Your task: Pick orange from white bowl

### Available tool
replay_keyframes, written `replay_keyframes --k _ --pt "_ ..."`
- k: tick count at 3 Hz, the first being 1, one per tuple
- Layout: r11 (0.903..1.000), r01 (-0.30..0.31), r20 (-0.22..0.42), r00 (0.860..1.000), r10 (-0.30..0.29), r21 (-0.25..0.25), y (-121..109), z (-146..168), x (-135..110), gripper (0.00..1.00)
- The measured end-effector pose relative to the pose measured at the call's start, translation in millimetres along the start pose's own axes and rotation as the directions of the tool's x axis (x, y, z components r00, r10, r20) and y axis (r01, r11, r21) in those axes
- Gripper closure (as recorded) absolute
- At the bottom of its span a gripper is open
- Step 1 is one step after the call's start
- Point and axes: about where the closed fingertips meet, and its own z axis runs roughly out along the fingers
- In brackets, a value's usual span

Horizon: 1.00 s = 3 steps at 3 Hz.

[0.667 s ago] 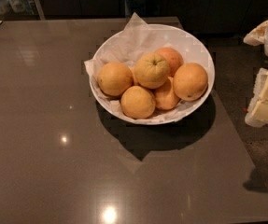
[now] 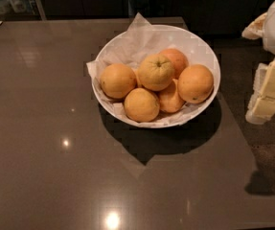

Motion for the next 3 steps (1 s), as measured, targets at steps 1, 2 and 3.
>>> replay_keyframes --k 1,2,3 --pt "0.9971 0.075 -0.017 0.997 -0.075 -0.013 -4.5 0.7 -22.6 0.0" --pt "0.9851 0.168 -0.02 0.985 -0.169 -0.034 -7.3 5.7 -50.4 0.0" --pt "0.9673 0.249 -0.021 0.968 -0.25 -0.047 -10.5 11.6 -76.7 0.0"
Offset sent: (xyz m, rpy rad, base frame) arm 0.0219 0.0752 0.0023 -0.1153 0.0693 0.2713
